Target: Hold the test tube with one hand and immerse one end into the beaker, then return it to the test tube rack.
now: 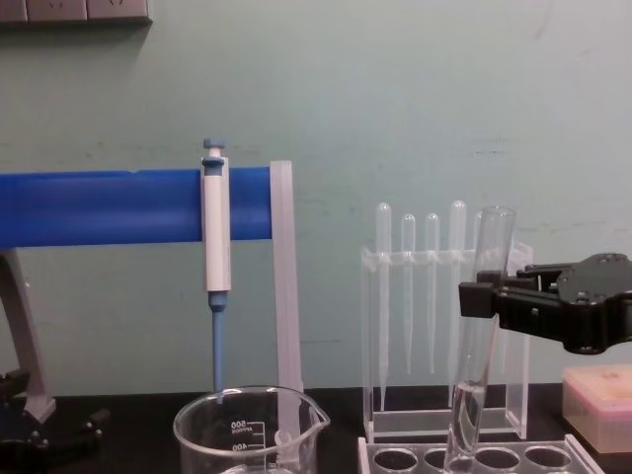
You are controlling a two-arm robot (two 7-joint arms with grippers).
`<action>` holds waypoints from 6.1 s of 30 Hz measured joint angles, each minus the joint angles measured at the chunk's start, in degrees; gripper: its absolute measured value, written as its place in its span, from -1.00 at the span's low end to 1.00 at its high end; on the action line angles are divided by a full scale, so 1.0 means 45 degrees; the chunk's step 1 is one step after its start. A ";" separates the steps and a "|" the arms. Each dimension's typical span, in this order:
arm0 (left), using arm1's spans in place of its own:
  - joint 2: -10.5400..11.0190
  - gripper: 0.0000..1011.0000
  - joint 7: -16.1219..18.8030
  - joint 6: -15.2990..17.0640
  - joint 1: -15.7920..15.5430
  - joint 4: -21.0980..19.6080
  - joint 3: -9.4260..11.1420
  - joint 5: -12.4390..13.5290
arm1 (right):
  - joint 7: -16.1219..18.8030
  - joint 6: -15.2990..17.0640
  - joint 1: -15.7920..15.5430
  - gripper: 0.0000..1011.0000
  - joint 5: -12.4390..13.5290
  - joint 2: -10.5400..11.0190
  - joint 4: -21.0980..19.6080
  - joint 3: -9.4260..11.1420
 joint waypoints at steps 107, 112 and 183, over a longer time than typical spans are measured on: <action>0.0000 0.98 0.0000 0.0000 0.0000 0.0000 0.0000 0.0000 | 0.0401 -0.0668 -0.0188 -0.12 -0.1043 -0.0808 0.1592 -0.0379; 0.0000 0.98 0.0000 0.0000 0.0000 0.0000 0.0000 0.0000 | 0.0400 -0.0664 -0.0188 0.19 -0.1042 -0.0803 0.1586 -0.0379; 0.0000 0.98 0.0000 0.0000 0.0000 0.0000 0.0000 0.0000 | -0.8628 -0.0938 -0.0644 0.98 -0.4680 -0.5601 0.3462 0.1482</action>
